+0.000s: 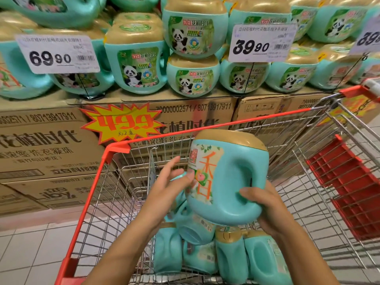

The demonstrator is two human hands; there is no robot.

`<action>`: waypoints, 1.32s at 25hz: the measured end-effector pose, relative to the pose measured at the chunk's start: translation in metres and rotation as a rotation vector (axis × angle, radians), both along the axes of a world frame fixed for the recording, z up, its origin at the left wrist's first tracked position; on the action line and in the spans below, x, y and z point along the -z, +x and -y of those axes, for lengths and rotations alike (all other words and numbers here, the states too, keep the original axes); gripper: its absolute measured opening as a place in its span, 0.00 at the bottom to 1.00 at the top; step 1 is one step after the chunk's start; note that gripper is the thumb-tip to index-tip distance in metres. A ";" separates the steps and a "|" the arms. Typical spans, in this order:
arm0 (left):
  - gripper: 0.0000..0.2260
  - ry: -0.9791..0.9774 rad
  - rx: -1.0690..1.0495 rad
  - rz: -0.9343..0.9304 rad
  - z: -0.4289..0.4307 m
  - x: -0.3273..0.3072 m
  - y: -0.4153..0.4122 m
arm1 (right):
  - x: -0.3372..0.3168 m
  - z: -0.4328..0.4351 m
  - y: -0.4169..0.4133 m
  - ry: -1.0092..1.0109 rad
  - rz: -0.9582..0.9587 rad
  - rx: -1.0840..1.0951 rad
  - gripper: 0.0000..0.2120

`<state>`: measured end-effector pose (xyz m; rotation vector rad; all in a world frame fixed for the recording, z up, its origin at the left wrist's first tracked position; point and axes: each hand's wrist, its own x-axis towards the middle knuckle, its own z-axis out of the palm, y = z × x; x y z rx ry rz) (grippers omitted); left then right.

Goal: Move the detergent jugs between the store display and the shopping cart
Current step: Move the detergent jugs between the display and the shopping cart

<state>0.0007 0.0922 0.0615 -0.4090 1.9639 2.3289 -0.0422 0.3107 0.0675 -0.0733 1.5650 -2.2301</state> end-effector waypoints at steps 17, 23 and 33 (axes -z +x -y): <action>0.30 0.333 -0.192 -0.033 0.016 0.010 0.042 | 0.006 0.054 0.018 0.068 0.072 0.202 0.22; 0.26 0.264 -0.415 -0.055 0.046 0.016 0.102 | 0.020 0.106 0.036 0.114 0.081 -0.045 0.22; 0.22 0.188 -0.917 -0.020 0.104 0.019 0.236 | 0.025 0.231 0.112 0.142 0.097 -0.524 0.20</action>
